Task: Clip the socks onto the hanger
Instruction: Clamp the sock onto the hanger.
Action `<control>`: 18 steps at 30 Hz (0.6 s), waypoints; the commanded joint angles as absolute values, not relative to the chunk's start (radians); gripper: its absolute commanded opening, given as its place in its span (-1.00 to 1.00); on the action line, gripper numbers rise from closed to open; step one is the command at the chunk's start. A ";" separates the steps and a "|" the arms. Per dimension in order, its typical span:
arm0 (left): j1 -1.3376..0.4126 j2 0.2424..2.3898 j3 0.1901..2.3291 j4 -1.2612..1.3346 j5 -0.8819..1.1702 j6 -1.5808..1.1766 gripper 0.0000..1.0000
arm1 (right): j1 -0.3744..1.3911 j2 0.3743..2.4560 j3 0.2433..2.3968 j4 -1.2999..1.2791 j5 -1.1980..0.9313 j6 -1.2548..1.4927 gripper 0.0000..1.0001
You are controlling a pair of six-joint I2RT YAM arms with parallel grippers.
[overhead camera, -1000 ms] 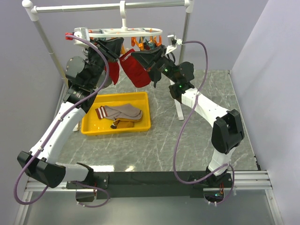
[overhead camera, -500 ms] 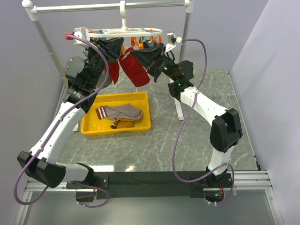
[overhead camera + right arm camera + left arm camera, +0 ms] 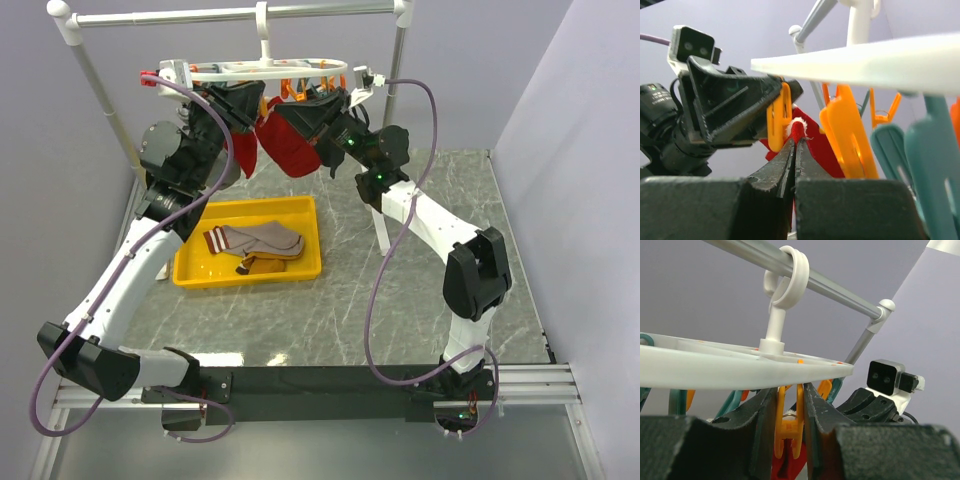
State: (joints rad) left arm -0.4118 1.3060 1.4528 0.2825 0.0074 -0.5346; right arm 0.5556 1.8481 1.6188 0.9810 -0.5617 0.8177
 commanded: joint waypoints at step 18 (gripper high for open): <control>-0.416 1.262 1.419 0.348 0.023 -0.485 -0.64 | 0.552 1.893 1.747 1.022 -0.500 0.922 -1.00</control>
